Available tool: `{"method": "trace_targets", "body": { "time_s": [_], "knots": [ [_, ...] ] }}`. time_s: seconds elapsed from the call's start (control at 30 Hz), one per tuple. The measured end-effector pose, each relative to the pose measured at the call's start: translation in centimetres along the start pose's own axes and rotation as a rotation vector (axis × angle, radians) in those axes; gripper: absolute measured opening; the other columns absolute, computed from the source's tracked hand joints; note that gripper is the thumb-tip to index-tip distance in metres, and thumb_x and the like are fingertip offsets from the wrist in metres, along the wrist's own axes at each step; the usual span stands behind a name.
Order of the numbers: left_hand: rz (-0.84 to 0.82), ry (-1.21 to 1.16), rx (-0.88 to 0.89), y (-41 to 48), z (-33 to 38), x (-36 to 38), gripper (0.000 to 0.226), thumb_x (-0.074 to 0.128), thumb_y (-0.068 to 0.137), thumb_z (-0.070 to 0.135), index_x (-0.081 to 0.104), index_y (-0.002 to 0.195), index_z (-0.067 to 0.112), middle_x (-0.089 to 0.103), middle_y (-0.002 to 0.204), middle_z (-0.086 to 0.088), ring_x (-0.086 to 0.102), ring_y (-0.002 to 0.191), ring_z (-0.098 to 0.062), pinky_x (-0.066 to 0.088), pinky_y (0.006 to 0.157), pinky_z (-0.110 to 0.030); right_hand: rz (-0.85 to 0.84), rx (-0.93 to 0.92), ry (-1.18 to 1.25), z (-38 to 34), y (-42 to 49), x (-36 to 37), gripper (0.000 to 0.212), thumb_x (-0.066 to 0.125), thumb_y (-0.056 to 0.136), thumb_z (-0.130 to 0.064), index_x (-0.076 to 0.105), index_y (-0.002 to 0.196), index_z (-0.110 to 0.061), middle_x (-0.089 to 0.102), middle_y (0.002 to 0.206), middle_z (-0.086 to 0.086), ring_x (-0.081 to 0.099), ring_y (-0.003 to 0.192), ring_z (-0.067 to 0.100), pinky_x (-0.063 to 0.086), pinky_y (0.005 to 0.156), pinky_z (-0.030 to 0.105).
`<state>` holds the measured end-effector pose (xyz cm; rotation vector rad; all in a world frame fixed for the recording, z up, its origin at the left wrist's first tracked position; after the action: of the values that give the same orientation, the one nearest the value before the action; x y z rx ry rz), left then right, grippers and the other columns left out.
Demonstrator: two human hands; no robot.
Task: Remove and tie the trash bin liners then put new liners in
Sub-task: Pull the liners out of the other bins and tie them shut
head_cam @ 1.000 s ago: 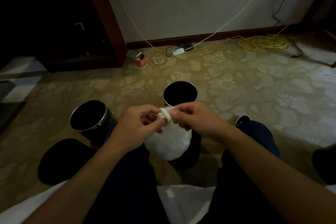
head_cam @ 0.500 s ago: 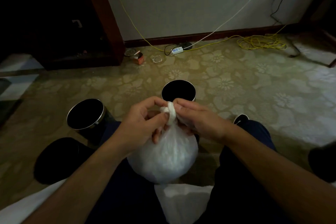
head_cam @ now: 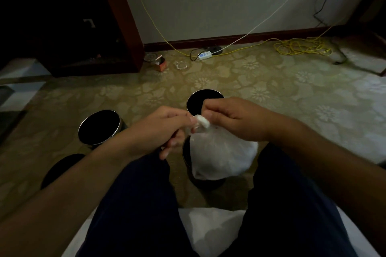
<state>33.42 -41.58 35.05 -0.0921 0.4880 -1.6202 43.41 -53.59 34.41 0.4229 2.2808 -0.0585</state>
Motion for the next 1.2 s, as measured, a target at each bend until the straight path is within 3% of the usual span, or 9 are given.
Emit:
{"method": "trace_targets", "body": {
  "time_s": [0.17,0.27,0.47,0.63,0.7,0.8,0.9,1.03,1.2],
  "knots": [
    [0.100,0.145,-0.273,0.8,0.1,-0.4,0.027,0.053,0.094,0.031,0.056,0.075,0.013,0.036,0.048,-0.002,0.025,0.034,-0.014,0.022,0.043,-0.020,0.020,-0.057,-0.311,0.3,0.4,-0.1,0.027,0.031,0.101,-0.047,0.050,0.089,-0.031,0.049,0.072,-0.013,0.045,0.075,0.004,0.029,0.063,0.024],
    [0.341,0.371,0.070,1.3,2.0,-1.0,0.030,0.060,0.091,0.029,0.064,0.070,0.008,0.048,0.050,-0.005,0.038,0.044,-0.016,0.031,0.046,-0.026,0.141,-0.001,-0.251,1.0,0.3,-0.1,0.024,0.034,0.102,-0.043,0.048,0.087,-0.030,0.048,0.068,-0.013,0.046,0.065,0.002,0.027,0.060,0.025],
    [0.094,-0.330,0.088,2.0,-0.5,0.9,0.023,0.055,0.099,0.018,0.062,0.082,0.006,0.035,0.044,0.002,0.032,0.038,-0.012,0.032,0.045,-0.027,0.310,0.016,-0.052,1.4,-1.4,0.2,0.020,0.043,0.103,-0.028,0.052,0.087,-0.022,0.048,0.068,-0.014,0.050,0.065,0.001,0.034,0.058,0.015],
    [0.122,-0.025,-0.150,2.9,-1.1,0.4,0.026,0.058,0.095,0.022,0.058,0.072,0.012,0.034,0.046,0.002,0.032,0.040,-0.013,0.031,0.049,-0.029,0.308,0.022,-0.200,2.0,-1.7,0.2,0.026,0.040,0.103,-0.035,0.054,0.089,-0.019,0.047,0.066,-0.013,0.049,0.063,0.004,0.033,0.058,0.018],
    [0.110,0.128,-0.255,2.8,-0.4,0.3,0.021,0.058,0.092,0.024,0.054,0.076,0.012,0.035,0.046,0.002,0.030,0.038,-0.013,0.028,0.046,-0.026,0.281,0.008,-0.312,2.1,-1.6,0.2,0.033,0.034,0.102,-0.040,0.055,0.091,-0.017,0.049,0.071,-0.010,0.048,0.065,0.010,0.040,0.060,0.032],
    [0.194,0.576,-0.296,3.1,1.7,-0.3,0.038,0.053,0.089,0.045,0.050,0.067,0.014,0.042,0.046,0.003,0.034,0.039,-0.015,0.029,0.045,-0.022,0.286,-0.031,-0.375,1.7,-1.3,0.1,0.030,0.035,0.101,-0.036,0.055,0.092,-0.016,0.046,0.074,-0.009,0.044,0.068,0.018,0.041,0.060,0.040],
    [0.378,0.924,-0.134,2.8,4.6,-0.9,0.053,0.055,0.087,0.054,0.053,0.059,0.010,0.048,0.054,-0.002,0.040,0.047,-0.021,0.031,0.049,-0.029,0.386,0.044,-0.320,1.4,-1.7,-0.2,0.028,0.039,0.102,-0.031,0.057,0.093,-0.011,0.056,0.077,0.001,0.049,0.072,0.023,0.043,0.065,0.045],
    [0.346,1.012,0.236,0.8,6.3,0.2,0.024,0.063,0.089,0.047,0.067,0.086,0.024,0.064,0.074,0.007,0.060,0.069,-0.008,0.049,0.063,-0.031,0.564,0.131,-0.173,1.0,-4.2,-0.2,0.025,0.040,0.103,-0.036,0.056,0.095,-0.018,0.057,0.074,-0.003,0.052,0.067,0.017,0.039,0.060,0.038],
    [0.339,1.107,0.457,0.6,5.1,1.5,0.012,0.068,0.092,0.031,0.069,0.102,0.024,0.065,0.086,0.012,0.044,0.064,0.005,0.031,0.063,-0.017,0.638,0.177,-0.055,1.1,-6.9,0.3,0.021,0.061,0.097,-0.032,0.060,0.118,-0.027,0.066,0.095,-0.014,0.062,0.081,0.001,0.049,0.067,0.025]
  ]
}}
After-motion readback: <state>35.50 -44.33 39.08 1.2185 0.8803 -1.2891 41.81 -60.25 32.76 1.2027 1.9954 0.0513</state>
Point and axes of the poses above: each hand's wrist, its own y-axis towards the middle knuckle, its own x-axis out of the palm, z = x × y, the point moved 6 cm from there along y, towards the middle knuckle
